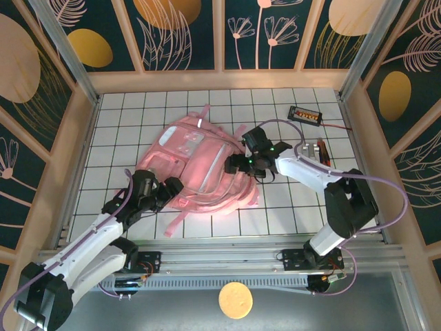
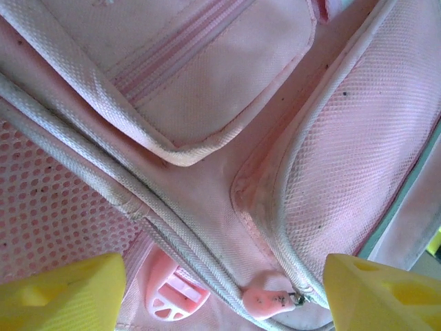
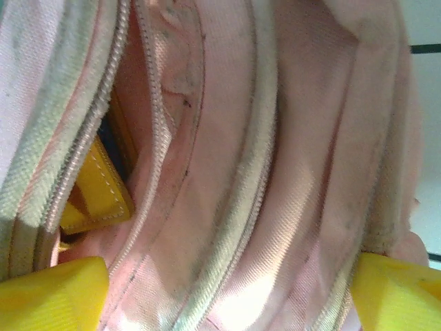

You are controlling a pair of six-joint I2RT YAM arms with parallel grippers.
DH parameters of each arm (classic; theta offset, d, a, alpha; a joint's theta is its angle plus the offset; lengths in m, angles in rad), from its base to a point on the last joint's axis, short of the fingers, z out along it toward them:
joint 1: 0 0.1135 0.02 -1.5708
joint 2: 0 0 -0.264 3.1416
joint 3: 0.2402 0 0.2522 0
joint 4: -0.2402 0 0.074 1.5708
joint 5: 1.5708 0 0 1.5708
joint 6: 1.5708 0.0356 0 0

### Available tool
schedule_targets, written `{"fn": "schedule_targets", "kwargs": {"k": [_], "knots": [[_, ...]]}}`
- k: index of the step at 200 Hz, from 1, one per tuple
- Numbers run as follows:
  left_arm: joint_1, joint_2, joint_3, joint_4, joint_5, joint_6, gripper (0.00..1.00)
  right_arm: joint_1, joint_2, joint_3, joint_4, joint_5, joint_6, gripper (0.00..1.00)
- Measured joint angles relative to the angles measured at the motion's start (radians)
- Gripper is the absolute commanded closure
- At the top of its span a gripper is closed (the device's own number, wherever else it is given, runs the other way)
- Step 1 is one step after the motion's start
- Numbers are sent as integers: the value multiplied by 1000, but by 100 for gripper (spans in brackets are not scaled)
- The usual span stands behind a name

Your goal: Pack the student bag

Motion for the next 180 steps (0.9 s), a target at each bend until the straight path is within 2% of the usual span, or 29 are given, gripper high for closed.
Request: {"fn": "schedule_targets", "kwargs": {"k": [17,42,65,75,100,120,162,180], "knots": [[0,0,0,-7,2,7,27,-3,22,0,40,-17,-6,44],[0,0,32,-59,1,44,27,-10,54,-5,92,-32,6,60],[0,6,99,-107,2,119,28,-11,55,-20,125,-44,13,86],[0,18,132,-129,1,159,29,-12,55,-21,132,-50,31,94],[0,79,213,-180,6,308,38,-13,55,-21,145,-68,53,99],[0,122,256,-217,12,441,40,-13,55,-19,149,-83,74,100],[0,185,270,-229,108,611,39,-12,61,65,87,-125,114,100],[0,209,270,-228,137,645,33,-13,69,117,59,-137,131,100]]}}
